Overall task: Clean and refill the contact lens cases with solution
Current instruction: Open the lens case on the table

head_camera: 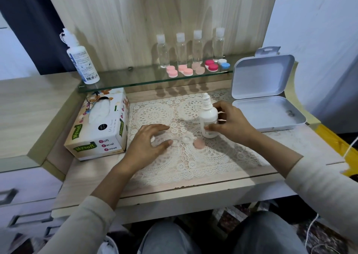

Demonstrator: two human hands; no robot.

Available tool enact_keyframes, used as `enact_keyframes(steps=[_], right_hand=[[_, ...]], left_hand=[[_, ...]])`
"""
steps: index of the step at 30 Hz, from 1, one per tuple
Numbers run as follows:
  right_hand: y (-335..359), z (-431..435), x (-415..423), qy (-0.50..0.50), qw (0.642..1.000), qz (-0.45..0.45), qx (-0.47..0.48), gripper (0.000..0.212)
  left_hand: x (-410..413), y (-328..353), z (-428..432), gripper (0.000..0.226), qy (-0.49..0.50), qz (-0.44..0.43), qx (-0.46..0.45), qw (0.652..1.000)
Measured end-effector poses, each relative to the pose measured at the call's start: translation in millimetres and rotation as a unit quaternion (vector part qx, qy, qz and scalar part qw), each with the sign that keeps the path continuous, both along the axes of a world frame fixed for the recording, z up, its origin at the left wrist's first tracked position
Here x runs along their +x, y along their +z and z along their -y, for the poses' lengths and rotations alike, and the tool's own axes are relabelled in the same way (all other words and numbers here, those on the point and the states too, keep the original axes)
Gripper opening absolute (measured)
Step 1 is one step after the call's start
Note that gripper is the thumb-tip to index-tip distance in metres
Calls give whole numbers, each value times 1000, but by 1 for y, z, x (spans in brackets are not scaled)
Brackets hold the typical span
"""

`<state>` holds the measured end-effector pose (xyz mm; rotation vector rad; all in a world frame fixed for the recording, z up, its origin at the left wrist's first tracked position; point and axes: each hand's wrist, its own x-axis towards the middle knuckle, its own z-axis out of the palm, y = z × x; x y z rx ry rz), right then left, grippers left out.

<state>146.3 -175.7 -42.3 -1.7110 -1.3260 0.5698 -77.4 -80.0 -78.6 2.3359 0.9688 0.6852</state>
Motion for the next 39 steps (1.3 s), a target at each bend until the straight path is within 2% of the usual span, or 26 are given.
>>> enact_keyframes(steps=[2, 5, 7, 9, 13, 17, 19, 22, 26, 39], right_hand=[[-2, 1, -1, -6, 1000, -25, 5, 45], [-4, 3, -1, -16, 999, -50, 13, 45], [-5, 4, -1, -18, 998, -58, 17, 45], [-6, 6, -1, -18, 998, -63, 23, 45], [-9, 7, -1, -20, 997, -68, 32, 46], [-12, 8, -1, -23, 997, -69, 39, 49], [-12, 9, -1, -23, 997, -69, 41, 50], [-11, 10, -1, -19, 996, -80, 43, 50], [-12, 9, 0, -17, 995, -86, 43, 50], [-17, 7, 3, -14, 994, -100, 41, 50]], left_hand=[[-3, 2, -1, 35, -7, -3, -9, 1000], [-6, 1, -5, 49, -1, -27, 10, 1000], [-6, 1, -7, 44, 14, -19, 21, 1000], [-5, 3, -8, 33, 38, 13, 19, 999], [9, 29, -3, 30, 72, 103, -25, 992], [43, 76, 16, 23, 10, 181, -58, 982], [63, 96, 24, 26, -31, 196, -47, 979], [88, 113, 29, 31, -82, 171, 18, 982], [105, 117, 24, 31, -94, 101, 84, 987], [103, 115, 21, 25, -100, 73, 66, 990]])
